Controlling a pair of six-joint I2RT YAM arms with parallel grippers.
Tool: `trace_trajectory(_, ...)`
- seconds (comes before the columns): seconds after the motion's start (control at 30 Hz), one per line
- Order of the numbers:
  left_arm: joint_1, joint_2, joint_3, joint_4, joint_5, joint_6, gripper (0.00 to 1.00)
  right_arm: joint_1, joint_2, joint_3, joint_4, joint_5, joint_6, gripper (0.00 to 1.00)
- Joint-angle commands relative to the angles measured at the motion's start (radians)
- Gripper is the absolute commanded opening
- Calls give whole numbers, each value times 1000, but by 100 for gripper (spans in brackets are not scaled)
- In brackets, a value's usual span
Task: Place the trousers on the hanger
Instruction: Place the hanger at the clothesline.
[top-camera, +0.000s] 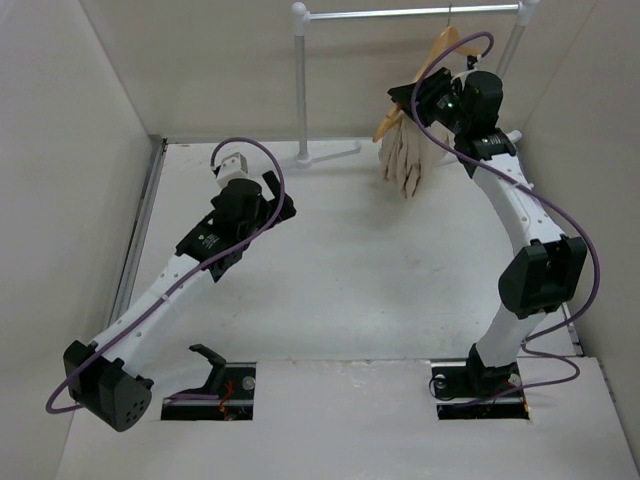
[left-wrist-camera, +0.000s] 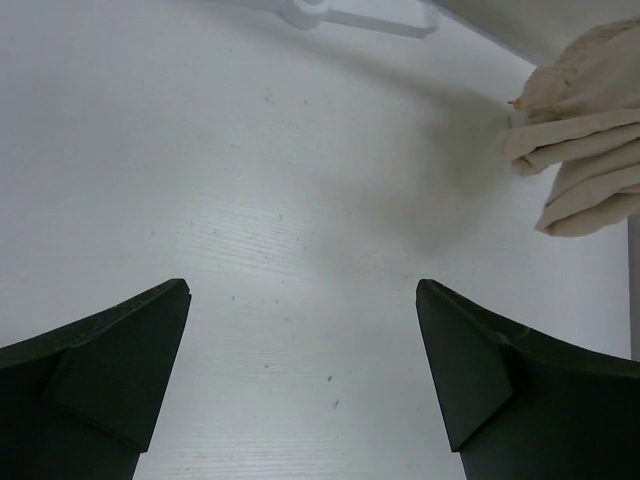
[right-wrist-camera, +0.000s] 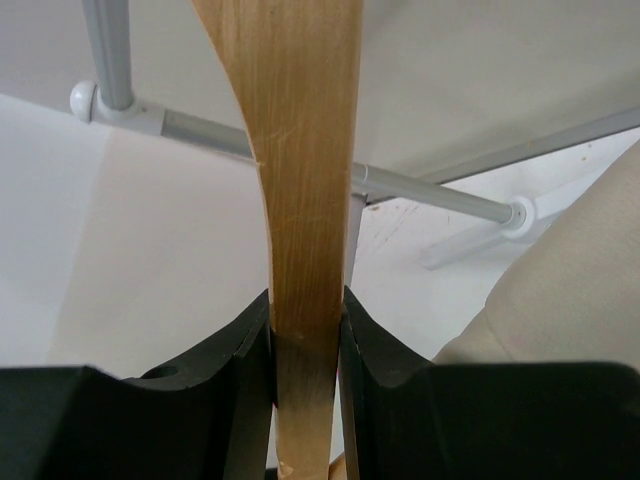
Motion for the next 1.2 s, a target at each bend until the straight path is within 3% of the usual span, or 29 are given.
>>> trace_trajectory(0.0, 13, -36, -34, 44, 19, -30, 100, -21, -2, 120, 124, -13, -8, 10)
trace_trajectory(0.23, 15, -18, -98, 61, 53, -54, 100, -73, 65, 185, 104, -19, 16, 10)
trace_trajectory(0.8, 30, 11, -115, 68, 64, -77, 100, -133, 82, 44, 105, -11, 19, 15)
trace_trajectory(0.97, 36, 18, -129, 68, 64, -86, 100, -145, 81, 26, 104, -11, 24, 35)
trace_trajectory(1.1, 47, 21, -128, 70, 64, -91, 100, -153, 73, 26, 104, -16, 27, 66)
trace_trajectory(1.17, 53, 22, -123, 70, 64, -91, 100, -159, 61, 26, 102, -17, 24, 75)
